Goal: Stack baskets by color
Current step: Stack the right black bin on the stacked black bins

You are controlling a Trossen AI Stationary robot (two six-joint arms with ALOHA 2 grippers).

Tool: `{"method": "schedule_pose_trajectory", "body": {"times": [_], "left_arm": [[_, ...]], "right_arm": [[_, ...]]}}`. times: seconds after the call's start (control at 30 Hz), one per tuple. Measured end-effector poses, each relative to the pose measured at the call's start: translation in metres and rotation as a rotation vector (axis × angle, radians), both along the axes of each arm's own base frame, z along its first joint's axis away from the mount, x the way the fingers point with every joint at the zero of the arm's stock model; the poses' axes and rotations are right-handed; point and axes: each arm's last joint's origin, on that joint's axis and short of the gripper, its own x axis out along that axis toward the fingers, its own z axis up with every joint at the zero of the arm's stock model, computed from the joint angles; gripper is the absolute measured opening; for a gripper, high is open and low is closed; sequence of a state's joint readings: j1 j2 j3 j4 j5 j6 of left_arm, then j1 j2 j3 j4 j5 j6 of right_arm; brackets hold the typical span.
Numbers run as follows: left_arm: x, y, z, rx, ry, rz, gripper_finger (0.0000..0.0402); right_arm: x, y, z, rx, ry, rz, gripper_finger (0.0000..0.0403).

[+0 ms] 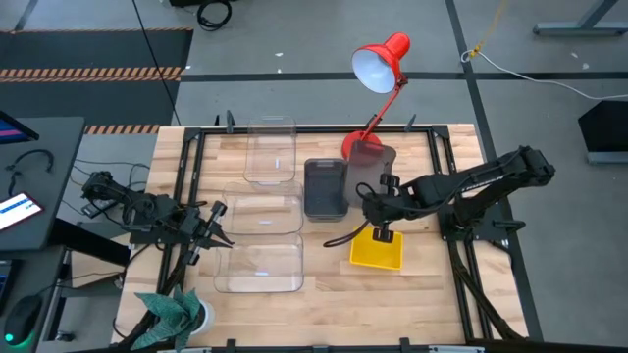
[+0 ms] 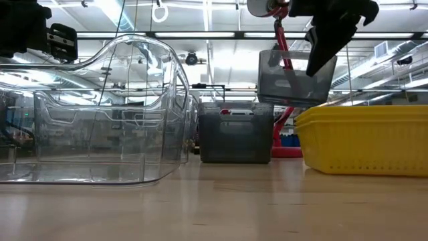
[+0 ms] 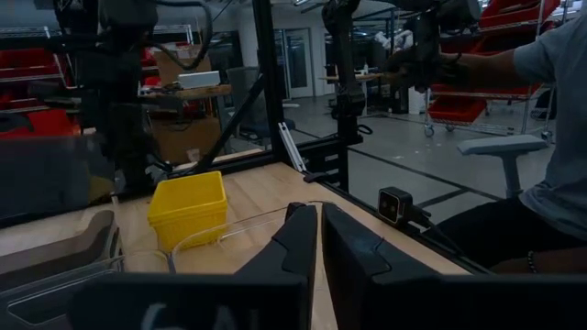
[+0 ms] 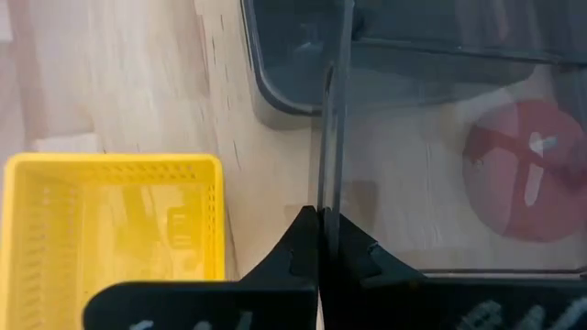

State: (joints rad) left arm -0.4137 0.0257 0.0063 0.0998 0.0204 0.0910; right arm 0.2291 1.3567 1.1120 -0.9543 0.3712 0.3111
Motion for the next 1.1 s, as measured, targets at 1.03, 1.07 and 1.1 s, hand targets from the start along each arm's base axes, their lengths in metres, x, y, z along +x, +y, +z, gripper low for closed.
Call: {"method": "schedule_pose_trajectory", "body": {"times": [1.03,1.07,1.1], "left_arm": [[0.000,0.000,0.000,0.001,0.002,0.000,0.0028],[0.000,0.000,0.000,0.001,0.001,0.000,0.0026],[0.000,0.000,0.000,0.001,0.002,0.000,0.0026]], "right_arm": [[0.053,0.024,0.019,-0.073,-0.178,0.172,0.0004],[0.057,0.025,0.021,-0.068,-0.175,0.181,0.0004],[0.060,0.026,0.023,-0.069,-0.168,0.190,0.0004]]}}
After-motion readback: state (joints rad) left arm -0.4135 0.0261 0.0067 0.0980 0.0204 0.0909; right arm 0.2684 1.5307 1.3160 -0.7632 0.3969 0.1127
